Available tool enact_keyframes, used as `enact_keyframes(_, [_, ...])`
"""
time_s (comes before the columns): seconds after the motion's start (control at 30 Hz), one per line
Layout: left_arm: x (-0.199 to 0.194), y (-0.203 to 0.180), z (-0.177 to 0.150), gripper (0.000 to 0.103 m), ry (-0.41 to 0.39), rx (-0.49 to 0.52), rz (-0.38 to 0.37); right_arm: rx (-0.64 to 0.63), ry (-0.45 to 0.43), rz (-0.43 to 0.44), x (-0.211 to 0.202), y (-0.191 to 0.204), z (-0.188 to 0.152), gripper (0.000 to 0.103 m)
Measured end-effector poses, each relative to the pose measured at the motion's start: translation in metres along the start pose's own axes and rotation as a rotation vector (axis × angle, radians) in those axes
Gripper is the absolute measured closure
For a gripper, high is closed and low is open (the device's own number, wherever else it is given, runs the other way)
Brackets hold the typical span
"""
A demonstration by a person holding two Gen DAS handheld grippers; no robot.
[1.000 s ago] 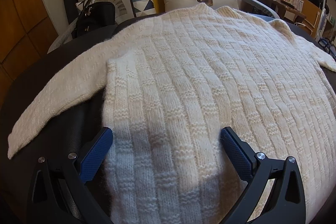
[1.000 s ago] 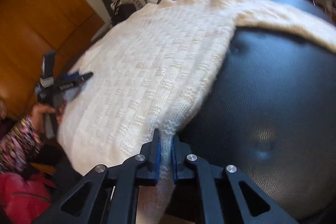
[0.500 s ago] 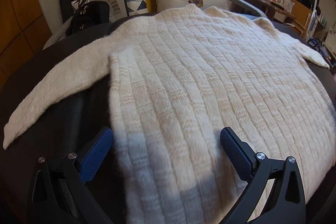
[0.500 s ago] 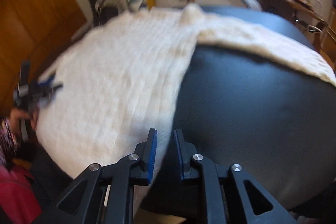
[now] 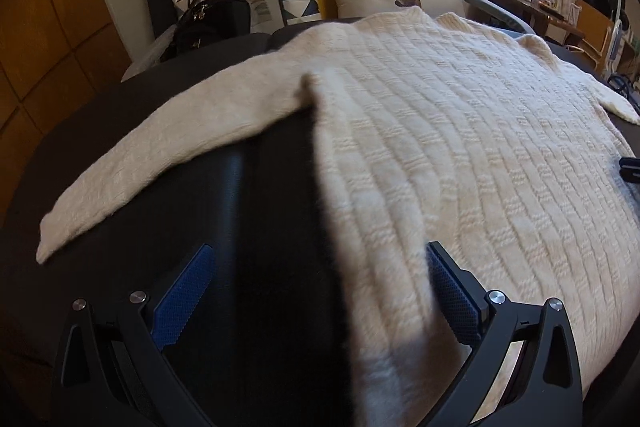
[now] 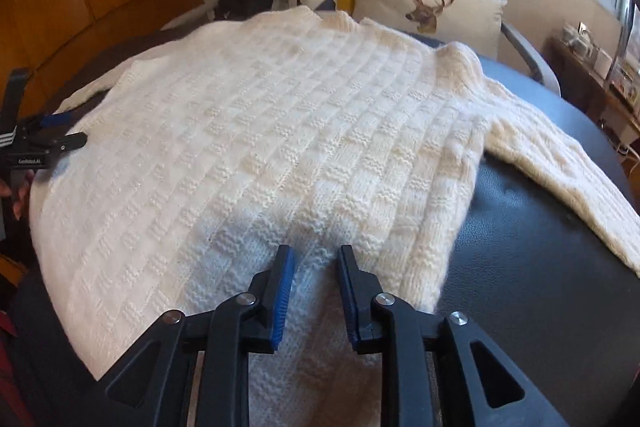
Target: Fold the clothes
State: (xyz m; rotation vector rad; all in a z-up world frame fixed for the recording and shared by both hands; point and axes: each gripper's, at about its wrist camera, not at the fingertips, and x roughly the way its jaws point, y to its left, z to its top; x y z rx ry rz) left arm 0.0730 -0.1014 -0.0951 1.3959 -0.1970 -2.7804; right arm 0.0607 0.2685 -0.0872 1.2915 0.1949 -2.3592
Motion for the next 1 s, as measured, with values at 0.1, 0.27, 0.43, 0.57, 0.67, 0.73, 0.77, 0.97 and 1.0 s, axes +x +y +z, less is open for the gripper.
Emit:
enact_keyframes(0.1, [-0.003,0.005,-0.009,0.000,0.006,-0.026,-0.053,0.033,-0.061,0.070,-0.016,0.006,0.010,0.081])
enact_keyframes(0.27, [-0.009,0.004,-0.025,0.000,0.003,-0.050,-0.127,-0.079,-0.060,0.225,-0.003,0.064,0.040,0.080])
enact_keyframes(0.43, [-0.013,0.005,-0.038,0.000,-0.010,-0.108,-0.138,-0.234,-0.021,0.339,0.043,0.139,0.091,0.080])
enact_keyframes(0.57, [-0.014,0.009,-0.047,0.000,-0.009,-0.168,-0.149,-0.266,0.032,0.446,0.090,0.191,0.138,0.080])
enact_keyframes(0.67, [-0.016,0.010,-0.053,0.000,-0.011,-0.199,-0.155,-0.313,0.105,0.457,0.125,0.229,0.158,0.080])
enact_keyframes(0.73, [-0.017,0.010,-0.057,0.000,-0.011,-0.209,-0.162,-0.392,0.124,0.417,0.145,0.254,0.163,0.080])
enact_keyframes(0.77, [-0.018,0.010,-0.059,0.000,-0.014,-0.211,-0.166,-0.424,0.094,0.385,0.148,0.262,0.166,0.080])
enact_keyframes(0.97, [-0.023,0.012,-0.072,0.000,-0.028,-0.223,-0.206,-0.395,0.037,0.316,0.161,0.278,0.178,0.080])
enact_keyframes(1.0, [-0.024,0.014,-0.073,0.000,-0.028,-0.228,-0.214,-0.386,0.049,0.330,0.159,0.275,0.179,0.080])
